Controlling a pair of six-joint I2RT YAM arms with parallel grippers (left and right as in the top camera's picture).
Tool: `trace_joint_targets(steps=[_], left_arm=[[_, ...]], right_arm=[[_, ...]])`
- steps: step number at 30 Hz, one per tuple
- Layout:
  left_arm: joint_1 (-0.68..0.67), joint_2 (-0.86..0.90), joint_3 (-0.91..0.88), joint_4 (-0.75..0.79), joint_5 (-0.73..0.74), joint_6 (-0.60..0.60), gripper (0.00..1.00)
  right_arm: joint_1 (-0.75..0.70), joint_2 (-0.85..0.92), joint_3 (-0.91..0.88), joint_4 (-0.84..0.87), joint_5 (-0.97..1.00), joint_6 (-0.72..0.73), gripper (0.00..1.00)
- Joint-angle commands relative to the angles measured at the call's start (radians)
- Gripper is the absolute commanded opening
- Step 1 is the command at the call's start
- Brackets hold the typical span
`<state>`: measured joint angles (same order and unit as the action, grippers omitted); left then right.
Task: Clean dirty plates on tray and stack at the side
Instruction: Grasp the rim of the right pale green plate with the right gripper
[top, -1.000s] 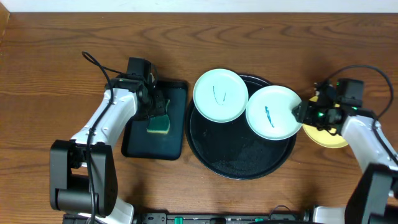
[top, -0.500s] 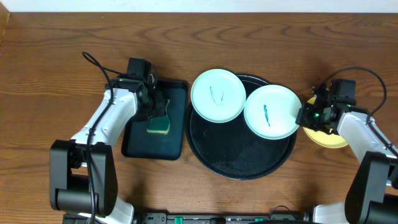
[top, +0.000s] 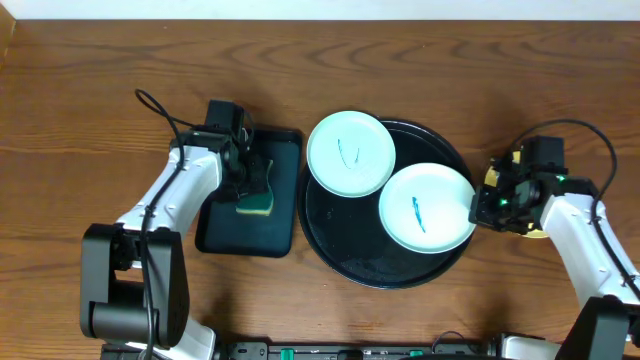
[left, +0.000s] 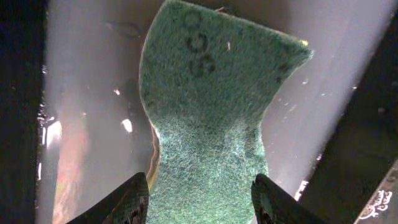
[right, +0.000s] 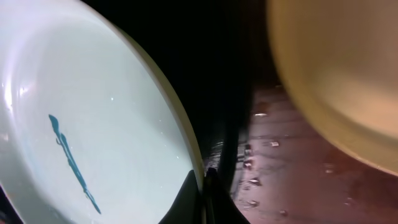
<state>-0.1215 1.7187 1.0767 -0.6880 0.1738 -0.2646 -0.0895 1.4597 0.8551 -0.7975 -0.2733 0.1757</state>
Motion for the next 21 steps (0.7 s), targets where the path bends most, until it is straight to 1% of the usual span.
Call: trace_joint_targets(steps=[1,13,16,17,19,21], left_arm=[[0.002,0.0,-0.026,0.024,-0.009,0.003,0.55],[-0.022,0.024,-0.066,0.137,-0.01,0.003,0.54],[-0.029,0.053,-0.079,0.163,-0.009,0.002,0.43],[-0.029,0.066,-0.08,0.163,-0.009,0.002,0.41],[-0.029,0.093,-0.08,0.155,-0.009,0.002,0.34],[-0.029,0.107,-0.08,0.149,-0.009,0.002,0.19]], right_arm=[[0.041,-0.001,-0.015,0.0,-0.015,0.014,0.01],[0.087,-0.001,-0.027,0.002,-0.015,0.037,0.01],[0.088,-0.001,-0.027,0.0,-0.015,0.037,0.01],[0.088,-0.001,-0.027,0.0,-0.015,0.037,0.01],[0.088,-0.001,-0.027,0.0,-0.015,0.037,0.01],[0.088,-0.001,-0.027,0.0,-0.015,0.037,0.01]])
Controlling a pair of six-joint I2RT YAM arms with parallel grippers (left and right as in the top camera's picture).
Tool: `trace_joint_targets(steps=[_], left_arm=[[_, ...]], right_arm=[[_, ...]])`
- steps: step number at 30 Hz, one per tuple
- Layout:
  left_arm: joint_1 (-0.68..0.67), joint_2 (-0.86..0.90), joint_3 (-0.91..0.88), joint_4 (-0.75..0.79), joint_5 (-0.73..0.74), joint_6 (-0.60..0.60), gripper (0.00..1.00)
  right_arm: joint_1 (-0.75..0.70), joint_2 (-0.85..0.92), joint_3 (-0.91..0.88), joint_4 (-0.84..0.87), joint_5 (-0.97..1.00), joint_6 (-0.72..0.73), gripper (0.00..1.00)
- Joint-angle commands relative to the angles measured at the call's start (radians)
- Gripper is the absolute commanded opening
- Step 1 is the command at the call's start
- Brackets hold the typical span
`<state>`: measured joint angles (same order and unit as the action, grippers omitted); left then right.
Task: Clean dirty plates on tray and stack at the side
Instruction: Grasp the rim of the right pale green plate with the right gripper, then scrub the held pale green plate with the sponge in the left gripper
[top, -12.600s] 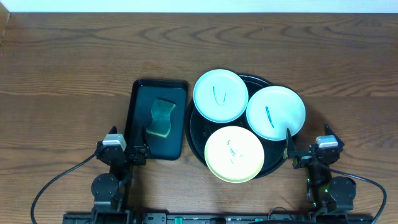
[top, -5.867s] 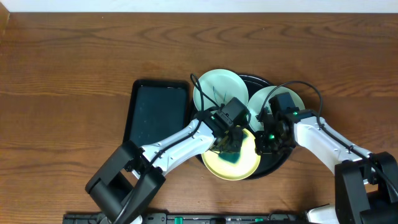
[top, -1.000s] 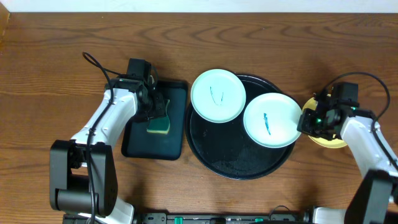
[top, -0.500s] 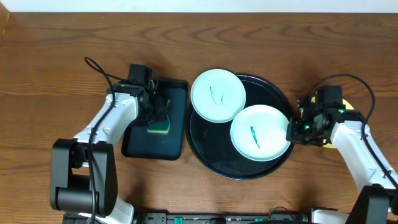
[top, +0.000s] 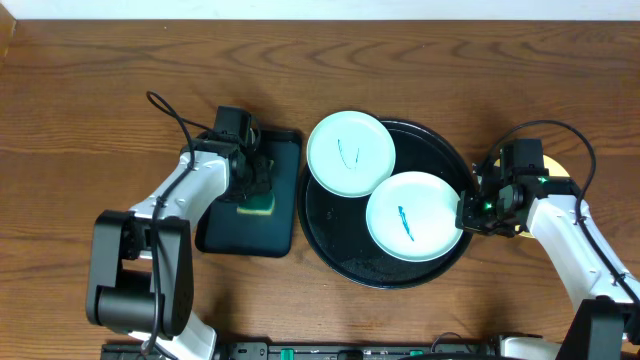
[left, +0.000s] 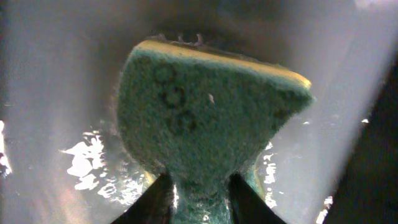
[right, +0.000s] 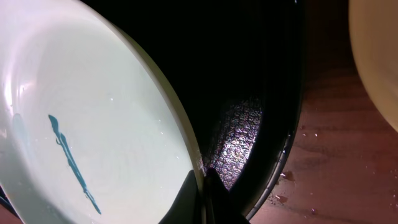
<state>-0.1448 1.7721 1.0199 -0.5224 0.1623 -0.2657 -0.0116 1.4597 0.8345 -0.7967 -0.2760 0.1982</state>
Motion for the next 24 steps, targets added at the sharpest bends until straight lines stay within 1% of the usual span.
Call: trace_joint_targets(steps=[1,2,5,9,11,15,18,22,23,24], left_arm=[[-0.005,0.054,-0.023,-0.019,0.003,0.003,0.09],[-0.005,0.05,-0.023,-0.021,0.003,0.003,0.08],[-0.004,0.014,-0.016,-0.032,0.011,0.003,0.08],[0.005,-0.104,-0.002,-0.052,0.018,0.008,0.07],[0.012,-0.163,-0.002,-0.051,0.054,0.035,0.07],[0.039,-0.282,-0.002,-0.048,0.154,0.126,0.07],[0.071,-0.335,-0.002,-0.048,0.29,0.209,0.07],[0.145,-0.36,-0.002,-0.047,0.521,0.318,0.07],[0.185,-0.36,-0.002,-0.048,0.642,0.373,0.07],[0.206,-0.358,-0.002,-0.048,0.698,0.398,0.07]], right_arm=[[0.01,-0.001,-0.007,-0.001,-0.013,0.015,0.01],[0.01,-0.001,-0.007,-0.001,-0.013,0.015,0.01],[0.01,-0.001,-0.007,-0.003,-0.013,0.014,0.01],[0.01,-0.001,-0.007,-0.004,-0.013,0.014,0.01],[0.01,-0.001,-0.007,-0.004,-0.013,0.014,0.01],[0.01,-0.001,-0.007,0.0,-0.012,0.014,0.01],[0.01,-0.001,-0.007,0.001,-0.013,0.014,0.01],[0.01,-0.001,-0.007,0.001,-0.012,0.014,0.01],[0.01,-0.001,-0.007,0.001,-0.012,0.014,0.01],[0.01,-0.001,-0.007,0.002,-0.012,0.014,0.01]])
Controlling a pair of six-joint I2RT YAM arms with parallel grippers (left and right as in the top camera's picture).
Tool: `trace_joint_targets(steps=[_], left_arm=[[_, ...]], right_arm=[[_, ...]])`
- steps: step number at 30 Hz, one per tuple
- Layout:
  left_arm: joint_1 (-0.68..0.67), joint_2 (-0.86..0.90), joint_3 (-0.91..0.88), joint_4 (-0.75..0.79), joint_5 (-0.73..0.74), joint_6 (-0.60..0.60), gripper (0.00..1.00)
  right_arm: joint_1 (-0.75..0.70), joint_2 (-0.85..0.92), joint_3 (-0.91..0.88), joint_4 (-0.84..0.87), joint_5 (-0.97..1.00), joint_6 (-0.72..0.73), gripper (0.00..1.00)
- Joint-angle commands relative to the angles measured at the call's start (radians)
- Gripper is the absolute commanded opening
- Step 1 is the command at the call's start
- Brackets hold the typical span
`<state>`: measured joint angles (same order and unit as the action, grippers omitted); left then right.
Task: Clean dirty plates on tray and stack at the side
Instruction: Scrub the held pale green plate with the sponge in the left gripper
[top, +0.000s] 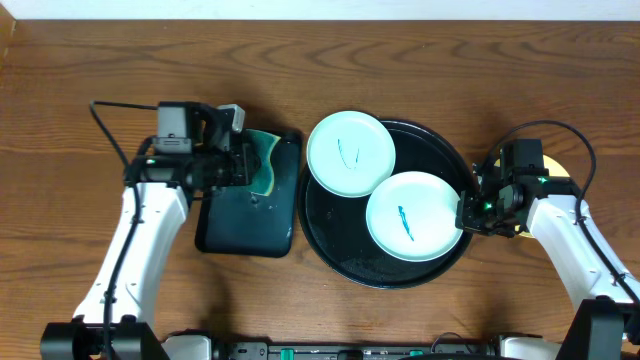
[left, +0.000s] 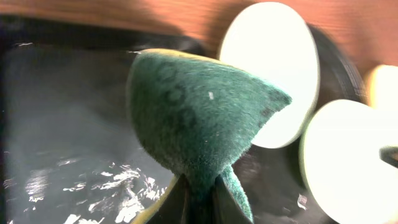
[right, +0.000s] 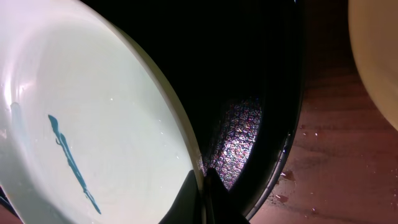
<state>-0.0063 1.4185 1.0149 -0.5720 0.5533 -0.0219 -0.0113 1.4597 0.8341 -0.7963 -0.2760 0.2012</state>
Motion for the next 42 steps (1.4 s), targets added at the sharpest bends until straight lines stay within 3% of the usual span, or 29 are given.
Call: trace_joint_targets(steps=[1,7,12,15,20,28,32,42], left_arm=[[0.087,-0.004,0.003,0.002,0.359,0.178,0.07],[0.153,-0.003,0.003,0.006,0.465,0.198,0.07],[0.145,-0.003,0.003,0.006,0.459,0.198,0.07],[0.11,-0.004,0.003,-0.001,0.375,0.192,0.07],[-0.068,-0.004,0.003,-0.04,0.118,0.143,0.07],[-0.409,0.004,0.003,0.081,0.096,-0.017,0.08],[-0.565,0.032,0.003,0.135,-0.002,-0.114,0.07],[-0.817,0.25,0.003,0.312,-0.051,-0.314,0.07]], right_arm=[[0.01,-0.001,-0.006,0.001,-0.012,0.011,0.01],[0.01,-0.001,-0.006,0.005,-0.013,0.011,0.01],[0.01,-0.001,-0.006,0.007,-0.013,0.011,0.01],[0.027,-0.001,-0.01,-0.008,-0.013,0.011,0.01],[0.074,-0.001,-0.057,0.029,0.016,0.013,0.01],[0.113,-0.001,-0.189,0.187,0.036,0.091,0.01],[0.112,-0.001,-0.219,0.214,0.036,0.091,0.01],[0.113,-0.001,-0.22,0.21,0.035,0.098,0.01]])
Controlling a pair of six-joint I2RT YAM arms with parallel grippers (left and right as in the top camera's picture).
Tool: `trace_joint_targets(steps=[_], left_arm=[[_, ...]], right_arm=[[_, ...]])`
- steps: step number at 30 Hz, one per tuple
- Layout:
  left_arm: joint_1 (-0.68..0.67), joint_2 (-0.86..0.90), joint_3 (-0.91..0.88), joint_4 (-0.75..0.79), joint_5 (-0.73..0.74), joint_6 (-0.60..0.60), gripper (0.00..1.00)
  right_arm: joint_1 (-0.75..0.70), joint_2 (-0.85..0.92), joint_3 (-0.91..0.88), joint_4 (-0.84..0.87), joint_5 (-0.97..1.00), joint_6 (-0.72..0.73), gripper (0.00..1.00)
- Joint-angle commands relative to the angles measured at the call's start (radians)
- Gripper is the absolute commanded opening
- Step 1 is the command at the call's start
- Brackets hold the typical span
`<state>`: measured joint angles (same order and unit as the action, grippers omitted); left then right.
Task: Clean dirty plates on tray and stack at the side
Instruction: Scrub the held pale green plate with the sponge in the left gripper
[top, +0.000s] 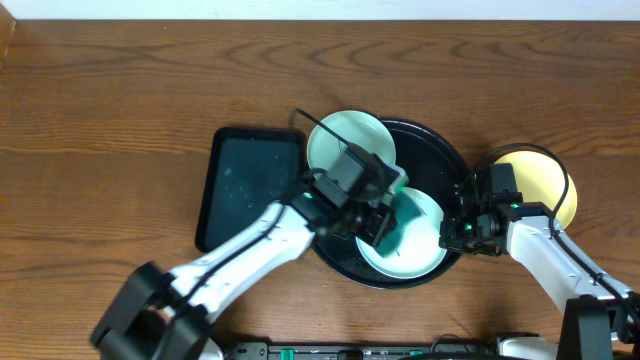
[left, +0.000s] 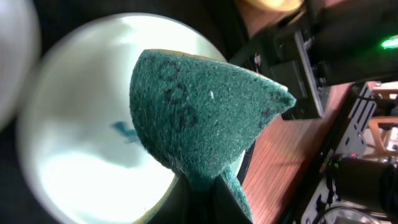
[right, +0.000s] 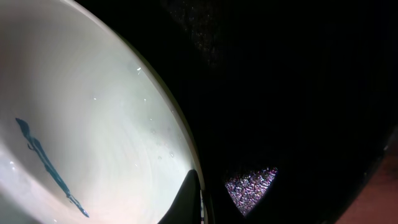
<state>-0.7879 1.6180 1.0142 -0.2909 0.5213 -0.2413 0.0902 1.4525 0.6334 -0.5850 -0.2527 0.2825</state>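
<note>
A black round tray (top: 440, 150) holds two white plates. The nearer plate (top: 415, 255) bears a blue smear (left: 127, 130). My left gripper (top: 378, 225) is shut on a green sponge (left: 205, 112) and holds it over this plate; whether the sponge touches it cannot be told. My right gripper (right: 200, 198) is shut on the plate's right rim (right: 180, 124), its smear (right: 43, 158) showing at the left. The second plate (top: 340, 140) lies at the tray's far left, partly under my left arm.
A black rectangular tray (top: 250, 190), wet inside, lies to the left of the round tray. A yellow plate (top: 535, 185) rests on the table at the right, just beyond my right arm. My left arm crosses from the front left to the middle.
My left gripper, still shut on the sponge, has gone from above the rectangular tray to over the nearer plate in the round tray. The right gripper and its plate sit slightly further left.
At first my left gripper stood open round the sponge in the rectangular tray, and my right gripper held a plate overhanging the round tray's right edge. Then the left was shut on the sponge and the plate lay further in. The sponge was then lifted; now it is over that plate.
</note>
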Motion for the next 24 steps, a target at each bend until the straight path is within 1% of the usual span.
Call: trace_joint_targets(steps=[1,3,7,11,12,14,16,19,22,24], left_arm=[[-0.047,0.077,0.003,0.047,-0.022,-0.105,0.07],[-0.063,0.122,0.003,0.062,-0.075,-0.14,0.08],[-0.063,0.204,0.003,0.069,-0.229,-0.161,0.07],[-0.035,0.217,0.003,0.062,-0.387,-0.163,0.08],[-0.025,0.217,0.003,0.058,-0.43,-0.171,0.09],[-0.001,0.217,0.003,0.049,-0.485,-0.211,0.08],[0.024,0.214,0.004,0.046,-0.49,-0.239,0.07],[0.038,0.177,0.01,0.046,-0.413,-0.254,0.07],[0.017,0.125,0.016,0.047,-0.301,-0.254,0.07],[-0.008,0.102,0.016,0.047,-0.261,-0.254,0.07]], right_arm=[[0.011,0.006,-0.019,-0.002,0.012,0.017,0.01],[0.011,0.006,-0.019,-0.003,0.009,0.017,0.01],[0.011,0.006,-0.019,-0.006,0.009,0.017,0.01],[0.011,0.006,-0.019,-0.006,0.009,0.017,0.01],[0.011,0.006,-0.019,-0.006,0.009,0.017,0.01],[0.011,0.006,-0.019,-0.006,0.009,0.017,0.01],[0.011,0.006,-0.019,-0.008,0.009,0.017,0.01],[0.011,0.006,-0.019,-0.01,0.009,0.017,0.01],[0.011,0.006,-0.019,-0.01,0.009,0.017,0.01],[0.011,0.006,-0.019,-0.01,0.009,0.017,0.01]])
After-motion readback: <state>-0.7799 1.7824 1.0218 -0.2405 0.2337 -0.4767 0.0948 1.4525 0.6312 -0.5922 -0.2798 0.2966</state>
